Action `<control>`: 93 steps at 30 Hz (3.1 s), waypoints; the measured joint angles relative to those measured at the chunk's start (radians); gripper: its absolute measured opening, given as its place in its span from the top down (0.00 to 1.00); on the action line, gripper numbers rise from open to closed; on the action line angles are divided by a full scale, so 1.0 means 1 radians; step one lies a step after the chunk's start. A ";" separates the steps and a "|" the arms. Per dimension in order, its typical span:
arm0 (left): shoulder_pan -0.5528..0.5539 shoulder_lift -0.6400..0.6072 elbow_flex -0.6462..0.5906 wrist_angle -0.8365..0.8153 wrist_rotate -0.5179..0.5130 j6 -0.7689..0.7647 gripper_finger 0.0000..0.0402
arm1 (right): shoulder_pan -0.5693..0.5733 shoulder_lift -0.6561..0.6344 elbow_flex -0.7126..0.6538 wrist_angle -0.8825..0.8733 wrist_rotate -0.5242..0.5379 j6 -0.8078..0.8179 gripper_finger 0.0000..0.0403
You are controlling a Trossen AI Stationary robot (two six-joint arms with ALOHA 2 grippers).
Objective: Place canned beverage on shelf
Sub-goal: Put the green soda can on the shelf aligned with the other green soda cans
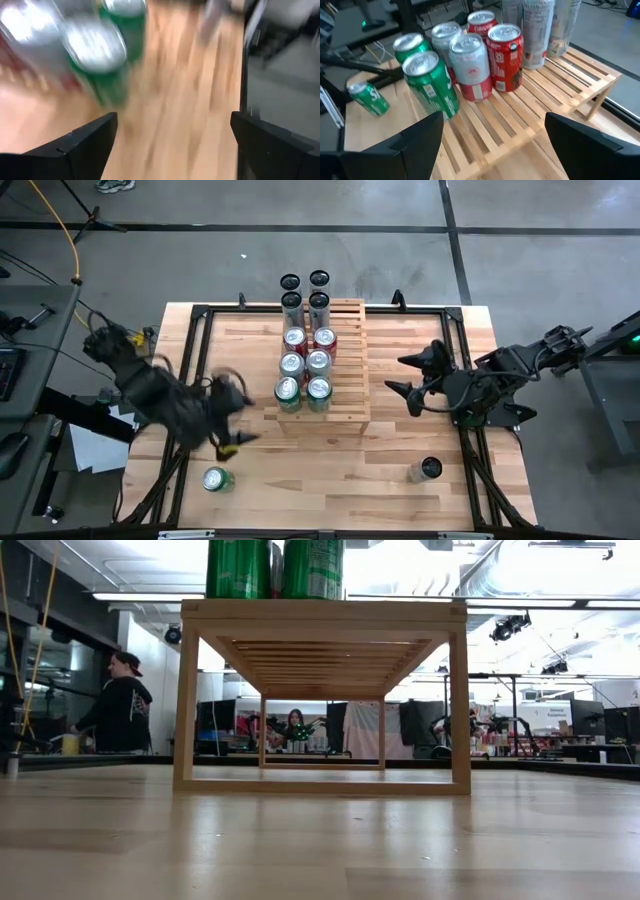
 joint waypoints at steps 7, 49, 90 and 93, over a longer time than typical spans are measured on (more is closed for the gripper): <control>-0.132 0.248 0.173 -0.300 0.260 -0.240 0.06 | 0.000 0.000 0.000 -0.071 -0.029 0.000 0.17; -0.371 0.322 -0.380 0.020 0.432 -0.538 0.06 | 0.000 0.001 0.000 -0.125 -0.026 0.011 0.17; 0.038 0.171 0.153 0.093 0.290 -0.055 0.29 | 0.000 0.111 0.000 0.640 -0.401 -0.299 0.17; 0.127 0.218 0.225 0.119 0.284 0.009 0.29 | 0.008 0.167 0.020 0.717 -0.423 -0.371 0.17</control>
